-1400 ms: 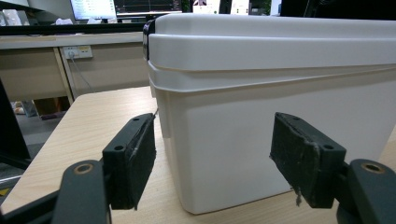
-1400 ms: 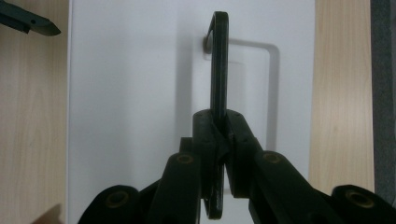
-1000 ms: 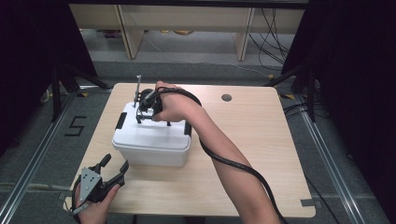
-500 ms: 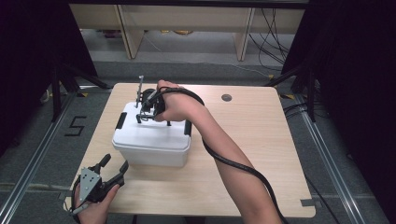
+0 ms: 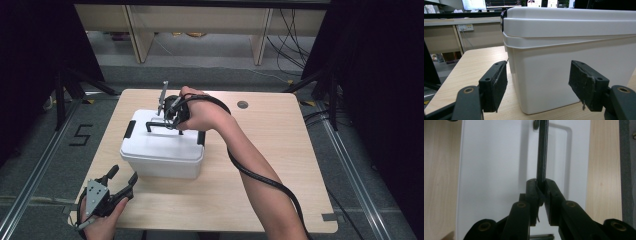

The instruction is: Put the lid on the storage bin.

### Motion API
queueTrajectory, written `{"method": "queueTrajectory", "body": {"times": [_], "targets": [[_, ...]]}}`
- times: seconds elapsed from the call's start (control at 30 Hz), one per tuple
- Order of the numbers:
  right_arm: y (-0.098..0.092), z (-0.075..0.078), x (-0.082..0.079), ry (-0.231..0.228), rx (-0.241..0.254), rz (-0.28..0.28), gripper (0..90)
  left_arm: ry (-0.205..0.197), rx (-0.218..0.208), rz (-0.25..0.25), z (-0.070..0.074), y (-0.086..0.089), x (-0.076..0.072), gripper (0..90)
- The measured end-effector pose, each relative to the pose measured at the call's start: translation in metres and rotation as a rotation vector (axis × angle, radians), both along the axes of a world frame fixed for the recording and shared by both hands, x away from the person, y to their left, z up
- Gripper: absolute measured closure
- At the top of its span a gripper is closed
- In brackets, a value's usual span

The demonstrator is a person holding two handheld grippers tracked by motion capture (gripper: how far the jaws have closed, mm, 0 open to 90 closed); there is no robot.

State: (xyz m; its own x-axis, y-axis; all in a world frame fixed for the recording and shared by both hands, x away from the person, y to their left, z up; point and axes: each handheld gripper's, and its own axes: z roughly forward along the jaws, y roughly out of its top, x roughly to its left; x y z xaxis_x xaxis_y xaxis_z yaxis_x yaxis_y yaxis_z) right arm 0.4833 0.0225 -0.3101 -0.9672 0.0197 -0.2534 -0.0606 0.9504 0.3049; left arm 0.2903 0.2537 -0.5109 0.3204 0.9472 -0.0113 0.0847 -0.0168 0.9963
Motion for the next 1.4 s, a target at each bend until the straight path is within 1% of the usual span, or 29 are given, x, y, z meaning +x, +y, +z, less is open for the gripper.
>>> {"method": "queueTrajectory", "body": {"times": [0.07,0.1,0.13,0.17,0.27,0.3,0.33,0.37,0.4,0.43,0.47,0.53,0.57,0.6,0.67,0.7,0.73,0.8,0.83,0.93,0.97,1.0,1.03,1.07,1.17,1.23,1.3,1.37,1.4], "targets": [[0.0,0.001,-0.002,0.015,0.003,-0.015,84.8,0.0,-0.002,0.001,0.0,0.0,0.0,30.4],[-0.001,0.001,-0.001,0.018,0.01,-0.006,85.0,0.0,-0.003,0.001,0.0,0.0,0.0,30.4],[-0.001,0.001,0.0,0.015,0.014,-0.001,85.1,0.0,-0.003,0.001,0.0,0.0,0.0,30.3],[-0.001,0.003,-0.001,0.021,0.017,-0.013,85.3,0.001,-0.002,0.0,0.0,0.0,0.0,30.3],[0.001,0.004,0.0,0.018,0.011,-0.003,85.7,0.0,-0.003,0.0,0.0,0.0,0.0,30.3],[0.001,0.004,0.001,0.012,0.009,-0.007,85.7,0.0,-0.003,0.0,0.0,0.0,0.0,30.4],[0.001,0.004,0.001,0.018,0.012,-0.02,85.7,0.0,-0.003,-0.001,0.0,0.0,0.0,30.3],[0.001,0.004,0.003,0.019,0.018,-0.003,85.7,0.001,-0.003,-0.001,0.0,0.0,0.0,30.4],[0.002,0.004,0.003,0.023,0.022,-0.004,85.7,0.001,-0.003,0.0,0.0,0.001,0.0,30.3],[0.002,0.005,0.002,0.028,0.016,-0.017,85.7,0.001,-0.003,0.0,0.0,0.001,0.0,30.3],[0.002,0.005,0.002,0.028,0.013,-0.018,85.7,-0.003,-0.006,-0.002,0.0,0.001,0.0,30.3],[0.003,0.005,0.004,0.023,0.002,-0.002,85.7,0.001,-0.003,-0.001,0.0,0.001,0.0,30.3],[0.004,0.005,0.003,0.032,0.01,-0.014,85.7,0.0,-0.003,-0.001,0.0,0.001,0.0,30.3],[0.003,0.006,0.003,0.029,0.008,-0.012,85.7,-0.007,-0.023,-0.003,-0.001,0.0,0.001,30.4],[0.003,0.006,0.003,0.034,0.014,-0.01,85.7,-0.008,-0.019,-0.003,-0.001,0.0,0.001,30.3],[0.003,0.007,0.004,0.029,0.007,-0.001,85.7,0.001,-0.002,-0.002,0.0,0.001,0.0,30.3],[0.003,0.007,0.004,0.024,0.003,0.005,85.8,0.0,-0.003,-0.002,0.0,0.0,0.0,30.4],[0.003,0.008,0.002,0.027,0.001,-0.011,85.8,0.001,-0.003,-0.004,0.0,0.0,0.0,30.3],[0.002,0.009,0.003,0.021,-0.005,0.0,85.8,0.001,-0.003,-0.004,0.0,0.0,0.0,30.3],[0.001,0.012,0.003,0.036,0.01,-0.02,85.9,0.001,-0.003,-0.003,0.0,0.0,0.0,30.3],[0.0,0.013,0.005,0.026,0.005,-0.004,85.9,0.002,-0.003,-0.003,0.0,0.001,0.0,30.3],[-0.001,0.012,0.005,0.029,0.008,-0.005,85.9,0.002,-0.002,-0.003,0.0,0.001,0.0,30.3],[-0.002,0.013,0.004,0.038,0.003,-0.027,85.9,0.002,-0.002,-0.004,0.0,0.001,0.0,30.3],[-0.003,0.013,0.005,0.036,0.011,-0.019,85.9,0.001,-0.001,-0.005,0.0,0.0,0.0,30.3],[-0.004,0.014,0.006,0.033,0.006,-0.018,85.9,0.001,-0.003,-0.005,0.0,0.0,0.0,30.3],[-0.002,0.013,0.006,0.03,0.0,-0.007,85.9,0.001,-0.003,-0.005,0.0,0.0,0.0,30.3],[0.0,0.011,0.005,0.036,-0.008,-0.019,85.9,0.002,-0.005,-0.004,0.0,0.0,0.0,30.3],[0.002,0.011,0.006,0.024,-0.016,-0.001,85.9,0.003,-0.003,-0.004,0.0,0.0,0.0,30.3],[0.003,0.011,0.005,0.027,-0.018,-0.008,85.9,0.003,-0.003,-0.005,0.0,0.0,0.0,30.3]]}}
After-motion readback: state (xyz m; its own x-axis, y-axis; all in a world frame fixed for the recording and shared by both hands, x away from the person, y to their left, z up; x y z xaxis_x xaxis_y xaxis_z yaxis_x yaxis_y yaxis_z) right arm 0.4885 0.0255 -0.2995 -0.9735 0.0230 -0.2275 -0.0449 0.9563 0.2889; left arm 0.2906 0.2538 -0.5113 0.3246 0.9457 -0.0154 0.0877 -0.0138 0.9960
